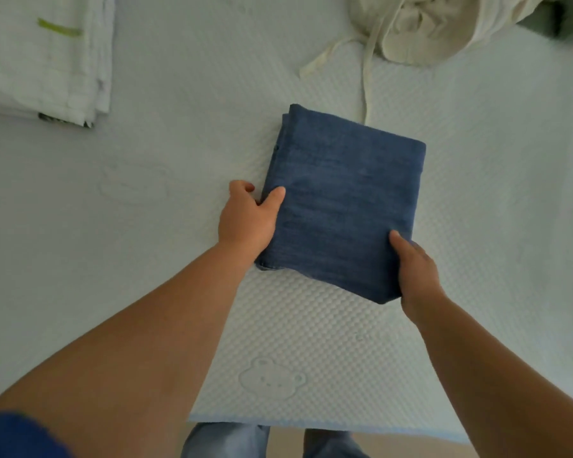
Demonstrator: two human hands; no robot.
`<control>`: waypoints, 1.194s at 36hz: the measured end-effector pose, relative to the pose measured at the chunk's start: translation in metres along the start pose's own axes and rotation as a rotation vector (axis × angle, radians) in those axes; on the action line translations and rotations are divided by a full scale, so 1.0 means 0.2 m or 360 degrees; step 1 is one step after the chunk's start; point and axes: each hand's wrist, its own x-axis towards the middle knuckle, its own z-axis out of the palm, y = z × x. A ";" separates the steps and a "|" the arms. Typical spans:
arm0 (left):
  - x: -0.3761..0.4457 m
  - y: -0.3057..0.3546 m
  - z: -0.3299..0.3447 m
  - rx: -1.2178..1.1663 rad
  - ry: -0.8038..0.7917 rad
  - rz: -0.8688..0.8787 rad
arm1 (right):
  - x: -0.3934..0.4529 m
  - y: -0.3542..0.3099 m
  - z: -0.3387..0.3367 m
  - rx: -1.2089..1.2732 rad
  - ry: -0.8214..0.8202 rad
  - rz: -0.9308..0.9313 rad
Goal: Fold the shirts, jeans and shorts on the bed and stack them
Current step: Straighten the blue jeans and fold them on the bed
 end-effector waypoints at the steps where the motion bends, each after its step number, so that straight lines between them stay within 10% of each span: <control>1: -0.02 0.00 0.00 -0.0063 -0.0076 -0.0068 | 0.01 -0.01 -0.02 0.0055 -0.0057 0.0071; 6: -0.15 -0.02 -0.05 -0.0329 -0.0517 -0.0087 | -0.05 -0.06 -0.04 0.0087 -0.0105 0.0015; 27: -0.94 -0.35 -0.89 -0.1038 0.0254 -0.0252 | -0.91 -0.02 0.19 -0.0427 -0.0764 -0.0695; 35: -0.71 -0.34 -1.45 -0.1032 0.0404 0.0006 | -1.10 -0.25 0.67 -0.0486 -0.0875 -0.0985; 43: -0.05 -0.24 -2.06 -0.0982 0.0484 0.0408 | -1.14 -0.62 1.46 -0.0428 -0.0463 -0.1377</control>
